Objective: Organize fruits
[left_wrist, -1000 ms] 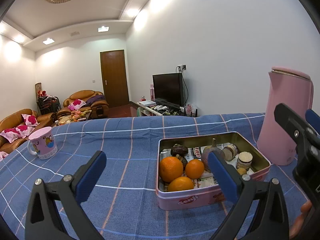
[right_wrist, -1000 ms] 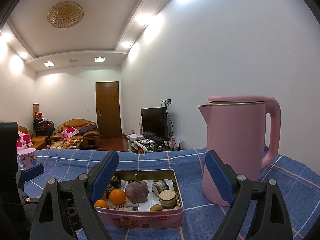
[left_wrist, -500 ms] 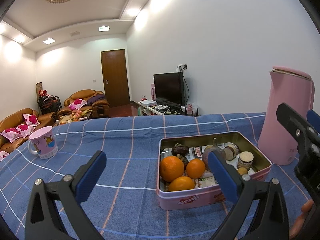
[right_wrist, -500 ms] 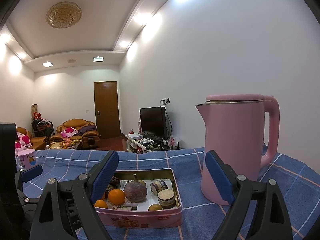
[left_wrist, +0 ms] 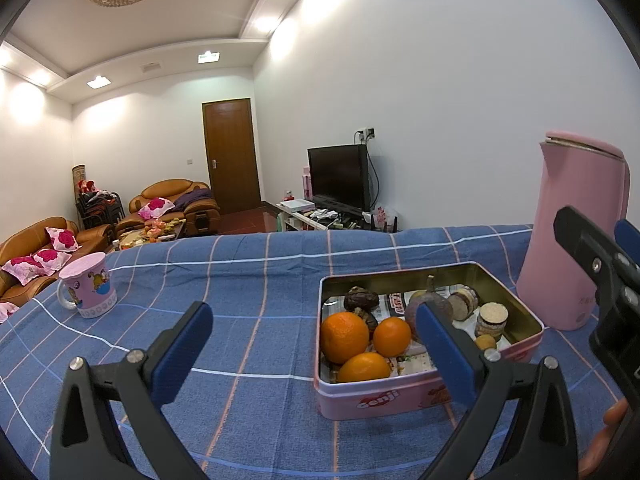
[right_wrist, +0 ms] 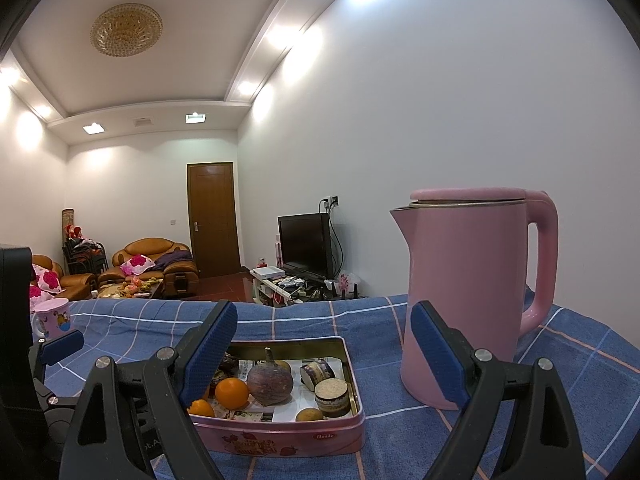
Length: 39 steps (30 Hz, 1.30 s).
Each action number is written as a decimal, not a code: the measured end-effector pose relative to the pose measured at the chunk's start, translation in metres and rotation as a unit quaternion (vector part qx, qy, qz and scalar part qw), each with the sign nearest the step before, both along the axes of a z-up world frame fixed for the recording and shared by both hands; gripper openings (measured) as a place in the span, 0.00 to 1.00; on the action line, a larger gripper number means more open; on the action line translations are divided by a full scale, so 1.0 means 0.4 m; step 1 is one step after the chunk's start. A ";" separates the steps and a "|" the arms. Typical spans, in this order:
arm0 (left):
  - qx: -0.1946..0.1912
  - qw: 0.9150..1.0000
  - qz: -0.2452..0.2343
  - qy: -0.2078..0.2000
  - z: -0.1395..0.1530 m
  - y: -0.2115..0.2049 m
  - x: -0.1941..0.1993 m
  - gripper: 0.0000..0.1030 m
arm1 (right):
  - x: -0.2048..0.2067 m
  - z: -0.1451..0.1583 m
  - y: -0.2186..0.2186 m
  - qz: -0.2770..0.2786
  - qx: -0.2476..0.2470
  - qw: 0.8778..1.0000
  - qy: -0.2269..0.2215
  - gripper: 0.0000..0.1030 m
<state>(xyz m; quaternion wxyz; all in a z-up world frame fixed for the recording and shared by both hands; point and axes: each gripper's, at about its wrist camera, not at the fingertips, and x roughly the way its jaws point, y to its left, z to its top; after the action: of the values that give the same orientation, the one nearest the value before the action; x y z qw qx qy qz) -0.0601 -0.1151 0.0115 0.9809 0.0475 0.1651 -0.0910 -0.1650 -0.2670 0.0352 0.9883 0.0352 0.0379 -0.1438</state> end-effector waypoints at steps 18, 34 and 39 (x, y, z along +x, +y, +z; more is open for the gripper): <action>0.000 1.000 0.003 0.002 0.000 0.005 0.004 1.00 | 0.000 0.000 -0.002 -0.001 0.001 1.000 0.001 0.87; -0.007 1.000 0.010 0.023 -0.013 0.010 0.023 1.00 | 0.004 -0.002 -0.006 -0.007 0.009 1.000 0.006 0.87; -0.007 1.000 0.010 0.025 -0.013 0.009 0.026 1.00 | 0.007 -0.001 -0.008 -0.010 0.012 1.000 0.009 0.87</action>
<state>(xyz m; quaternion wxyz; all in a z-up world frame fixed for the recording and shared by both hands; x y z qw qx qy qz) -0.0496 -0.1115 0.0062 0.9777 0.0372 0.1891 -0.0832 -0.1622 -0.2700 0.0349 0.9859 0.0461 0.0481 -0.1532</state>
